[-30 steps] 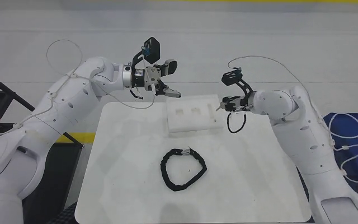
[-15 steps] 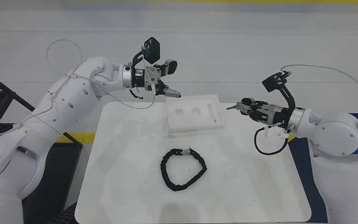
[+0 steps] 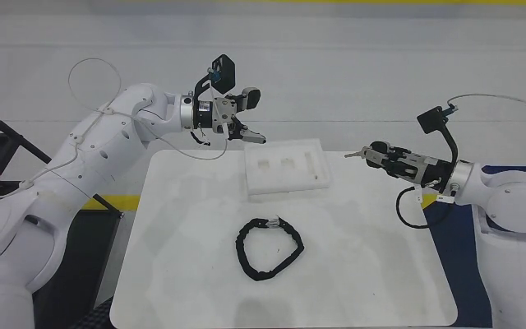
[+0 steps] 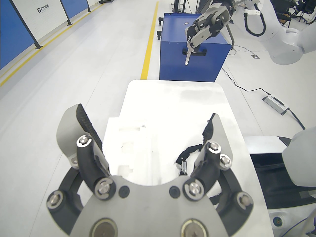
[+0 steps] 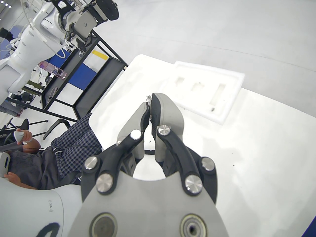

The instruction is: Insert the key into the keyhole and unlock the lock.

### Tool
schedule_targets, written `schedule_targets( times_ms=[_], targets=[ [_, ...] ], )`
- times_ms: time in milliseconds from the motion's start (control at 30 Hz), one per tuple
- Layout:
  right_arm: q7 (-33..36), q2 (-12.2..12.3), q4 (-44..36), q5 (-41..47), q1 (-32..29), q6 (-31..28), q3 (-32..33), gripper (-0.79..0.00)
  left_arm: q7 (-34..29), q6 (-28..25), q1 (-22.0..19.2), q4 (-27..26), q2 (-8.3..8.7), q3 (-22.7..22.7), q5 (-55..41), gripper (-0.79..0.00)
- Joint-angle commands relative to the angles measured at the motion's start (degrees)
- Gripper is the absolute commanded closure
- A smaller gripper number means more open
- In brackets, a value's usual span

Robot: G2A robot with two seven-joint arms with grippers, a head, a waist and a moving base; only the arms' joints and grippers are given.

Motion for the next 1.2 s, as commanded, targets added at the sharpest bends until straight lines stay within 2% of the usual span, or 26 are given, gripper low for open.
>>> schedule_targets(
  times_ms=[0,133,233,433,600,967,1167],
  targets=[
    [0.0,0.0,0.0,0.0,0.0,0.0,0.0,0.000,0.0,0.0,0.0,0.0,0.00,0.0,0.0,-0.785],
    [0.0,0.0,0.0,0.0,0.0,0.0,0.0,0.000,0.4,3.3,3.0,-0.3,0.15,-0.6,5.2,-0.785],
    [0.0,0.0,0.0,0.0,0.0,0.0,0.0,0.000,2.7,2.5,5.9,0.6,0.06,-0.9,10.9,-0.785],
    [0.0,0.0,0.0,0.0,0.0,0.0,0.0,0.000,13.1,0.1,13.1,1.8,-1.34,-0.2,25.7,-0.785],
    [0.0,0.0,0.0,0.0,0.0,0.0,0.0,0.000,21.4,0.8,17.3,4.6,-3.30,0.3,35.9,-0.785],
    [0.0,0.0,0.0,0.0,0.0,0.0,0.0,0.000,22.9,0.0,17.9,12.1,-9.92,3.1,47.4,-0.785],
    [0.0,0.0,0.0,0.0,0.0,0.0,0.0,0.000,22.7,0.0,17.6,12.6,-10.26,3.4,47.7,-0.785]
  ],
)
